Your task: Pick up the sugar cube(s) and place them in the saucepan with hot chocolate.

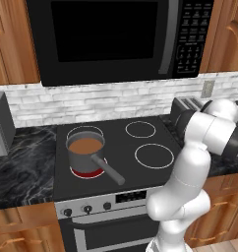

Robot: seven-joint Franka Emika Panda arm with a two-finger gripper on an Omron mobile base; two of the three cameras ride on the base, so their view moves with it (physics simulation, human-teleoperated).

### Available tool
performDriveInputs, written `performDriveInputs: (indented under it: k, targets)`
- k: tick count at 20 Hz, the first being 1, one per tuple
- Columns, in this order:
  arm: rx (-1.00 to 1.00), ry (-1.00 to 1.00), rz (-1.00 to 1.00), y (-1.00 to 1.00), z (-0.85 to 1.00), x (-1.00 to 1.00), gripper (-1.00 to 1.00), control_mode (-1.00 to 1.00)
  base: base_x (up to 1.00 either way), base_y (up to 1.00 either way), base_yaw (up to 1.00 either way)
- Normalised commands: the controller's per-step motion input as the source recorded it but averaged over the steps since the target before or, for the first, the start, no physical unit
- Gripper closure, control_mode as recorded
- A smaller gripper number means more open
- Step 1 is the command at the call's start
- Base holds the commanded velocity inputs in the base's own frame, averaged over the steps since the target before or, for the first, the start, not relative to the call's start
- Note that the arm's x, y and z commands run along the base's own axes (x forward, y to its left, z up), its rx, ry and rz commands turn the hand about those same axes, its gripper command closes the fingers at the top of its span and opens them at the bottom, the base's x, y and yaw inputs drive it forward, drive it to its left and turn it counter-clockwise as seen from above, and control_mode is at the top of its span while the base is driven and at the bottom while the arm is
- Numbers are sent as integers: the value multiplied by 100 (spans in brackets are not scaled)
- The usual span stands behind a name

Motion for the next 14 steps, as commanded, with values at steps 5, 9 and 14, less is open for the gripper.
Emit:
performDriveInputs:
  k: [5,9,14]
  targets:
    - [0,0,6,0,-12,0,-100,-100,0,0,0]
    - [0,0,14,0,0,1,-100,-100,0,0,0]
    - [-6,1,17,0,-1,0,-100,-100,0,0,0]
